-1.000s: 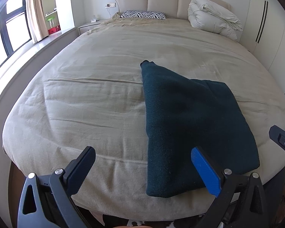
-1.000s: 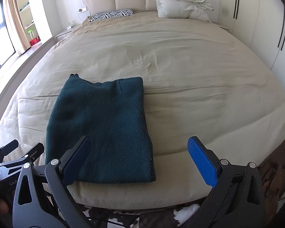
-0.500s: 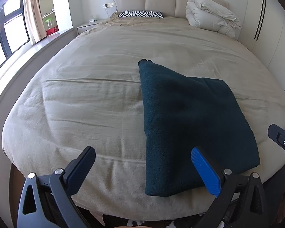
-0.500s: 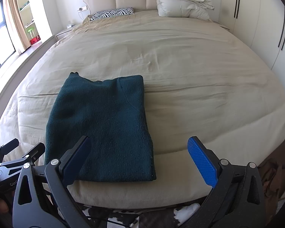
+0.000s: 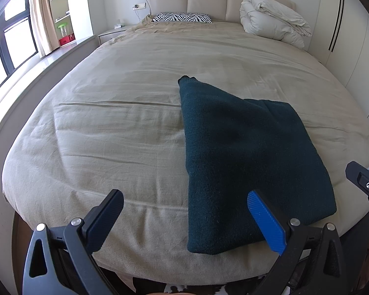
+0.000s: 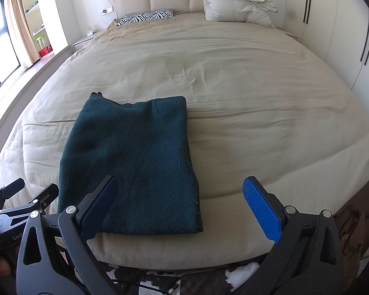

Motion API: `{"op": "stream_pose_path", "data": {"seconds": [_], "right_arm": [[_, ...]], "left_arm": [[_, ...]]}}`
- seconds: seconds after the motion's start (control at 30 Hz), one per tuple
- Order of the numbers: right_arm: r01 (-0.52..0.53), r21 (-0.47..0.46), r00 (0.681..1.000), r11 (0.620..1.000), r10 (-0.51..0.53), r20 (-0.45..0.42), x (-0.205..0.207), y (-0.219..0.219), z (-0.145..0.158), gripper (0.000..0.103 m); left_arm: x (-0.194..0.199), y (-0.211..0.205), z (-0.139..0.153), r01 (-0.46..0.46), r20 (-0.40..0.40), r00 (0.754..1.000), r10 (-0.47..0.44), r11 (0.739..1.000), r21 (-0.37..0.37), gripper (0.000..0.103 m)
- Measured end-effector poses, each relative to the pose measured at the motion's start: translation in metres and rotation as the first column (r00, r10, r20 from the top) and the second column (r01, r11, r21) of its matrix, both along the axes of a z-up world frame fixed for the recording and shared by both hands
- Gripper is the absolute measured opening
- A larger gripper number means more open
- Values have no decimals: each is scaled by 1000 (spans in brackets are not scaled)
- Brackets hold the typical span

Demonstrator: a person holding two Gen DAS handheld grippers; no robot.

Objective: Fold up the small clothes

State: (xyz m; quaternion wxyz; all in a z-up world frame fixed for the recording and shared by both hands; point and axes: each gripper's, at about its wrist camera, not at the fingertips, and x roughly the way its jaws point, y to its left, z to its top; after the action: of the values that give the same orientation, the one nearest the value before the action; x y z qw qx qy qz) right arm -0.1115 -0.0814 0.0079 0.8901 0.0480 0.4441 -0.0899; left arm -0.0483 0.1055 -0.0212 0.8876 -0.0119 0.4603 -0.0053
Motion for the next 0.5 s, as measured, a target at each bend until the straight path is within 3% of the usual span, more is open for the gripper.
{"op": "stream_pose_path", "data": {"seconds": [0.5], "right_arm": [[0,2,1000,1000,0,-3,-1,1,-1,103]], "left_arm": [[2,1,-2,4,-3,1000,-4,1000,0,103]]}}
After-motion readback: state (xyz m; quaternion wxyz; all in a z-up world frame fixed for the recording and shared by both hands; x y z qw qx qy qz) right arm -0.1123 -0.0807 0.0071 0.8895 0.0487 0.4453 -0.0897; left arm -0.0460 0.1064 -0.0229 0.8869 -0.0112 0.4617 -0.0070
